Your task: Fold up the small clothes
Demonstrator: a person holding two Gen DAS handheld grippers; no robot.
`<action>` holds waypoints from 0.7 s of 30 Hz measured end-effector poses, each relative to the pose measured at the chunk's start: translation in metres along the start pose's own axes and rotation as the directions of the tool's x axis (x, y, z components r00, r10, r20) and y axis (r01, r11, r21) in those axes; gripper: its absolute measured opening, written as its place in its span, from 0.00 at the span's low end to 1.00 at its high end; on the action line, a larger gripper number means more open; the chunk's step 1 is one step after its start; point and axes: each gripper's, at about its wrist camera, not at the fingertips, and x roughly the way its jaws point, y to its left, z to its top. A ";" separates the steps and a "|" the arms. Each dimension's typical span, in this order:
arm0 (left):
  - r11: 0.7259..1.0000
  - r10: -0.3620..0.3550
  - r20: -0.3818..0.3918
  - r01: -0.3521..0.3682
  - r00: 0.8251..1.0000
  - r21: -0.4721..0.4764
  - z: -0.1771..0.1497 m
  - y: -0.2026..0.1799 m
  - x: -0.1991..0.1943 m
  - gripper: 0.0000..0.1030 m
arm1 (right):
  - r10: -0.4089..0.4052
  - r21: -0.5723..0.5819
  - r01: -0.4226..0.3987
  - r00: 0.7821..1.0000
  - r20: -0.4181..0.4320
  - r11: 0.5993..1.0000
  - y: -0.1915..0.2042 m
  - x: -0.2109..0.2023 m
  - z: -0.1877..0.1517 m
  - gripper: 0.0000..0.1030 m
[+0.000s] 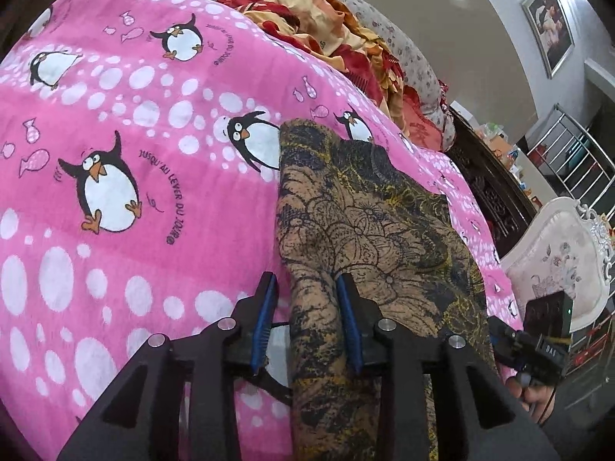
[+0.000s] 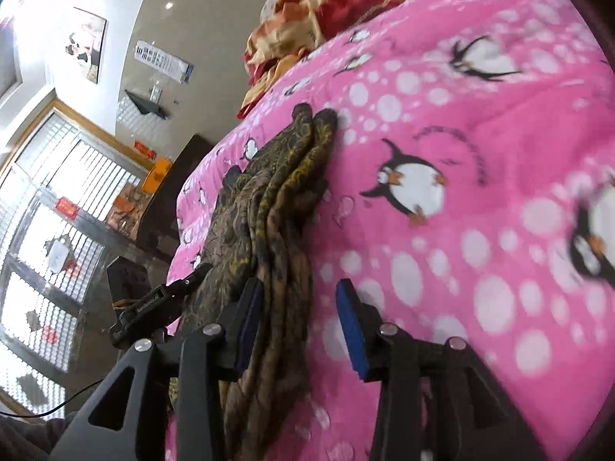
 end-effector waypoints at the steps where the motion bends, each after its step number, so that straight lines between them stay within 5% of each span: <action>1: 1.000 -0.002 0.001 0.002 1.000 -0.003 0.000 0.001 0.000 0.12 | -0.005 0.002 0.004 1.000 0.017 1.000 0.000 -0.003 -0.003 0.42; 21: 1.000 -0.012 0.007 0.012 1.000 -0.016 -0.002 0.004 -0.003 0.13 | 0.011 0.004 -0.011 0.999 0.032 1.000 -0.003 -0.002 -0.003 0.46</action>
